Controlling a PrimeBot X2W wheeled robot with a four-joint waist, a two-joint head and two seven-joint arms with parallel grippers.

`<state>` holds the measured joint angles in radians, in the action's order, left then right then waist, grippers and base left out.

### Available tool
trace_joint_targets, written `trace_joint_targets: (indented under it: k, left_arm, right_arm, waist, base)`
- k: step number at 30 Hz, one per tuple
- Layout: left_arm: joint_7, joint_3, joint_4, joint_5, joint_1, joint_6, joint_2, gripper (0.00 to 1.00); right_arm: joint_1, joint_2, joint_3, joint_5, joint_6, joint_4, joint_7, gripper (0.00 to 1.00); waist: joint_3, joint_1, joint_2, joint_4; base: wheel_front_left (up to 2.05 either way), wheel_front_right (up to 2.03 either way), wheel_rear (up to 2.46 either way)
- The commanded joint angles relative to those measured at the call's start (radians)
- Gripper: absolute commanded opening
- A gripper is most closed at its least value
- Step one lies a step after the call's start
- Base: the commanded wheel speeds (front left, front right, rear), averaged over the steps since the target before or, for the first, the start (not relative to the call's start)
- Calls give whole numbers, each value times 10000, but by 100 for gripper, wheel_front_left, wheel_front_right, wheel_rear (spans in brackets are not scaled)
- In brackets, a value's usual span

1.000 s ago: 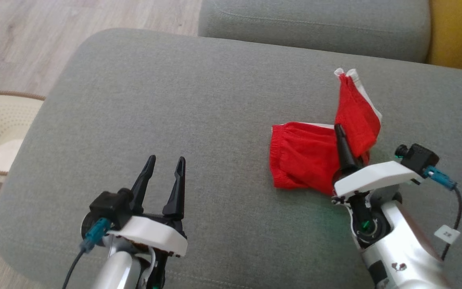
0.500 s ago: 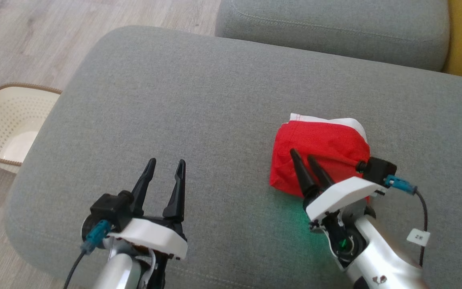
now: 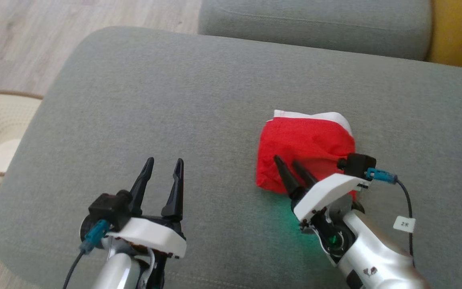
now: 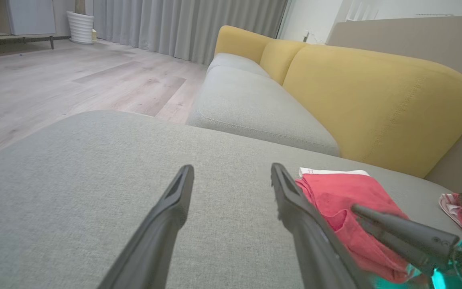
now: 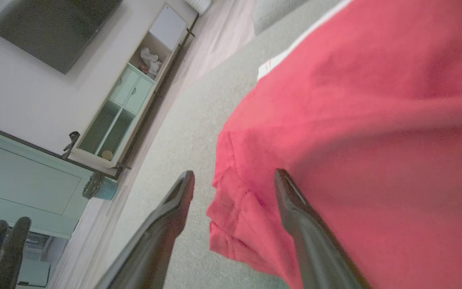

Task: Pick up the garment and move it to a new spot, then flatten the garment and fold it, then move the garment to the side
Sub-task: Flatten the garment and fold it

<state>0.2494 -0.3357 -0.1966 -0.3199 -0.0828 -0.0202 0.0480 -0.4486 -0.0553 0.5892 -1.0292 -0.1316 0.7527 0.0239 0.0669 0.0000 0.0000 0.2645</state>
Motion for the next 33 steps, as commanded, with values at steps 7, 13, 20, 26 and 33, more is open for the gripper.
trace_joint_targets:
  k: [7, 13, 20, 26, 33]
  left_arm:
    - [124, 542, 517, -35, -351, -11, 22, 100]
    - [124, 561, 736, -218, -428, -42, 22, 100]
    - [124, 520, 777, -328, -424, -53, 22, 100]
    - [124, 512, 699, -338, -209, -49, 22, 100]
    - [124, 579, 662, -342, -20, -24, 22, 100]
  right_arm:
    - [-677, -612, -253, 1494, 9, -750, 1436, 100]
    - [-283, -1606, -1815, 3866, 9, -1105, 2193, 100]
    - [1137, -1588, -4130, 6344, 9, -2407, 2315, 100]
    - [2816, -817, -5580, 8293, 9, -4070, 2015, 100]
    - [3696, -200, -6129, 9030, 9, -5358, 1474, 100]
  waist:
    - [-353, 0, 0, -928]
    - [-528, 0, 0, -1448]
    - [-588, 0, 0, -1781]
    - [-581, 0, 0, -1977]
    - [-512, 0, 0, -2055]
  base:
    - [0, 0, 0]
    - [0, 0, 0]
    - [0, 0, 0]
    - [0, 0, 0]
    - [0, 0, 0]
